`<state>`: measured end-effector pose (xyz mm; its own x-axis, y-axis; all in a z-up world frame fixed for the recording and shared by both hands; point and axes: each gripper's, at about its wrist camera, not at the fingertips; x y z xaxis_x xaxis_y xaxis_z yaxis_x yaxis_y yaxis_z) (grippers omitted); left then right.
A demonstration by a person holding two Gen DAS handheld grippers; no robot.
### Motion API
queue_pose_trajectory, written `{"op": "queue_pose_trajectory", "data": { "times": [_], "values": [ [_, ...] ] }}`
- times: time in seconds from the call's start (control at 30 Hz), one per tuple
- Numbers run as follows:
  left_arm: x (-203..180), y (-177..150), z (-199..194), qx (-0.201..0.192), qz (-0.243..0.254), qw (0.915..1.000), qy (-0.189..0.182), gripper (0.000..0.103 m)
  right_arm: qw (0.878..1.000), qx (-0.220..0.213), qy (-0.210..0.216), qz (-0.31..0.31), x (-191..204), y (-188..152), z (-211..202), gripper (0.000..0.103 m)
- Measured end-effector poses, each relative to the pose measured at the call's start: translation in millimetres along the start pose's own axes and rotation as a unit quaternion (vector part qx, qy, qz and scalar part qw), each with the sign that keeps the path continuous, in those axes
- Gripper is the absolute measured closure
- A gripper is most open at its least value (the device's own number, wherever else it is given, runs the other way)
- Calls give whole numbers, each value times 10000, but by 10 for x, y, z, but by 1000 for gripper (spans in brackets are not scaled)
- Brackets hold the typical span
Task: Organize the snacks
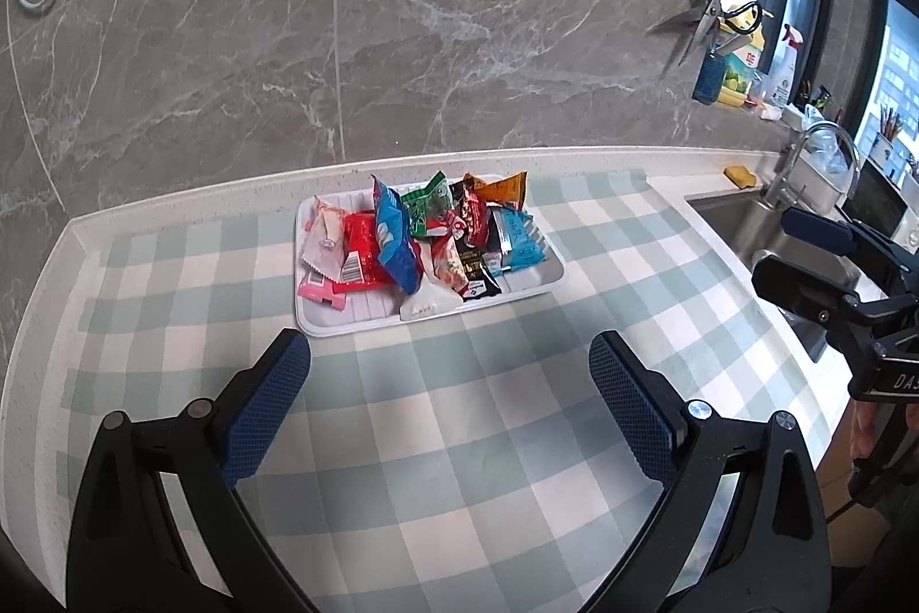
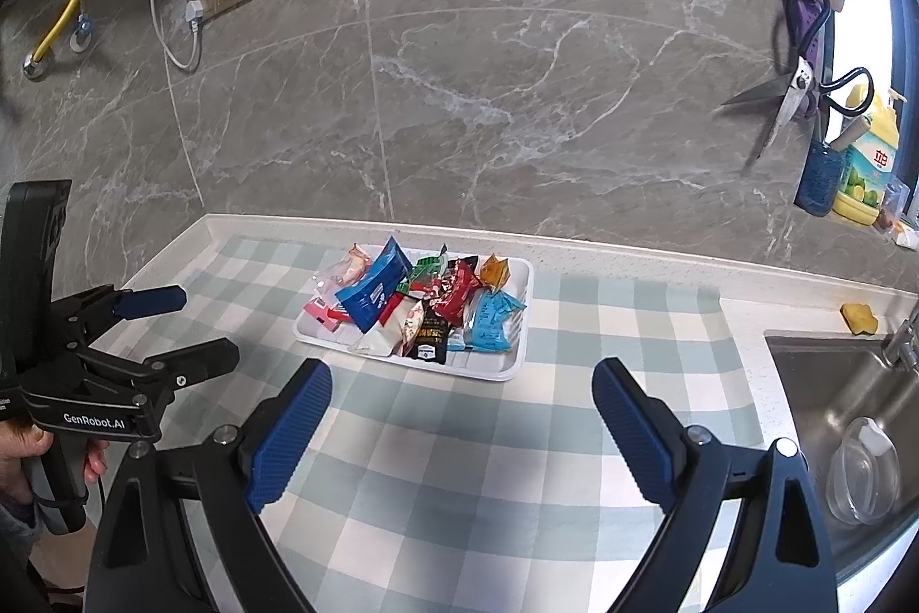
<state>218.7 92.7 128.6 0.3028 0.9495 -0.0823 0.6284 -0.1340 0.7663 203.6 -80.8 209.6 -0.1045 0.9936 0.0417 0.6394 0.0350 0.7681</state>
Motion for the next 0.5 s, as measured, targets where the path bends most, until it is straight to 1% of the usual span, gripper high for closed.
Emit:
{"op": "queue_pose_trajectory", "data": {
  "times": [0.3,0.5],
  "values": [
    [14,-67,-49,-72,4,10000,-52,4,10000,17,13,-3,36,-21,-13,9],
    [6,-86,-102,-126,23,9999,16,4,10000,12,10,-2,45,-29,-25,9]
  ]
}}
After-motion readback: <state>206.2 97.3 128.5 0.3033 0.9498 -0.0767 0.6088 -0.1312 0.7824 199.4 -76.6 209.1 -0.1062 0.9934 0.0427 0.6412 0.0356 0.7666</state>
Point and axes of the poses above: each gripper's, at about its wrist camera, not at the fingertips, and z roughly the way its jaws point, x to its left, y to its top, and after that the axes turned 4 degrees about -x, right-handed
